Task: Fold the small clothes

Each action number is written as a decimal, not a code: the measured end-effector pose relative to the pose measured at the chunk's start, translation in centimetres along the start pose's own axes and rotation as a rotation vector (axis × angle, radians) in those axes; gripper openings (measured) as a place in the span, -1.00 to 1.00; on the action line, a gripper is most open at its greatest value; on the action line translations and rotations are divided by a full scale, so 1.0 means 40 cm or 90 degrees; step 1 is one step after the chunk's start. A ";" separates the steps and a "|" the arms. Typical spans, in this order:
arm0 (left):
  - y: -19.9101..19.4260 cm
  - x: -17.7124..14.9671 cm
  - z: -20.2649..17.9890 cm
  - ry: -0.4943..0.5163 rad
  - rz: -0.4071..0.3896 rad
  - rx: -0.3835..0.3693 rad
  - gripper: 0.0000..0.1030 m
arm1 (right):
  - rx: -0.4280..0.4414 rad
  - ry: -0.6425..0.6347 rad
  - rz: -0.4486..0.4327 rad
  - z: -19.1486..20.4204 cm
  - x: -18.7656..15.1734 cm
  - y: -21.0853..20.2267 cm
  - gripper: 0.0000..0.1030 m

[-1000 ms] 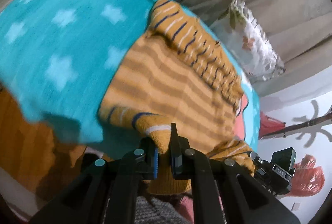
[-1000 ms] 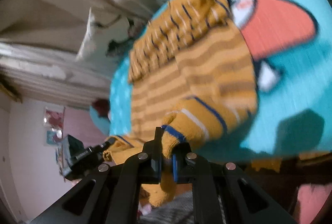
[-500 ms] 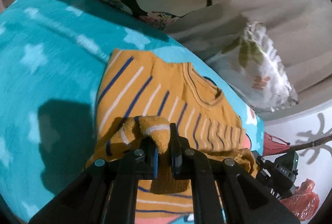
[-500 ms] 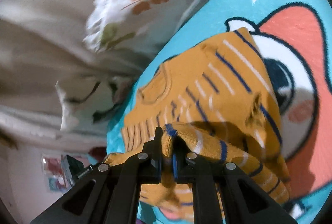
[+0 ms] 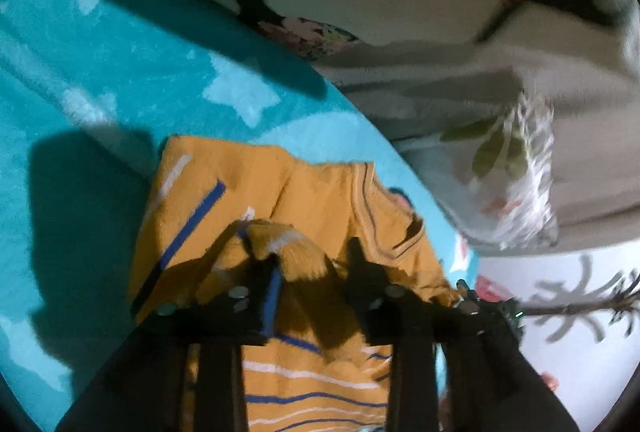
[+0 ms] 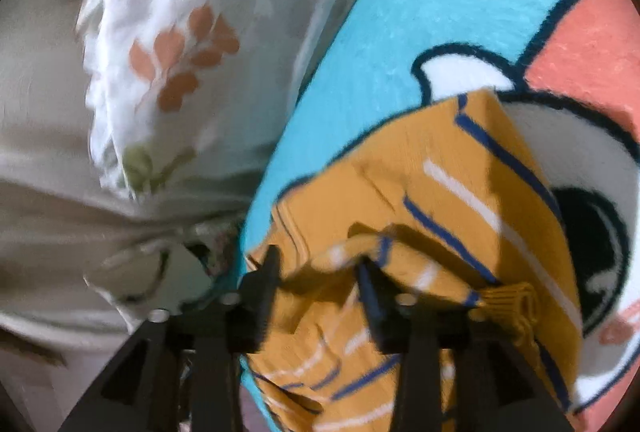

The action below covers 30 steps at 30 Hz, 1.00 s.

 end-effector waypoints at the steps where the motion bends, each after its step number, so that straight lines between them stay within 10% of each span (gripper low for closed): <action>1: 0.003 0.007 0.005 -0.018 -0.003 -0.006 -0.14 | 0.005 0.016 -0.010 0.000 0.009 0.001 0.07; 11: -0.055 0.074 0.038 -0.072 -0.062 -0.003 0.20 | -0.001 -0.038 -0.012 0.070 0.016 0.011 0.19; 26: -0.069 -0.114 -0.026 0.323 -0.029 0.151 0.22 | -0.127 -0.316 -0.049 0.155 -0.089 -0.053 0.22; 30: -0.060 -0.149 -0.016 0.379 -0.028 0.183 0.22 | -0.140 -0.416 0.000 0.190 -0.150 0.024 -0.06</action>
Point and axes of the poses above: each gripper's, at about its wrist camera, not at the fingertips, and y roughly the way its jaws point, z to its left, x to its top, the point moved 5 cm from there along y, roughly the way its jaws point, and after that the axes turned 14 degrees about -z, right-handed, at the moved point
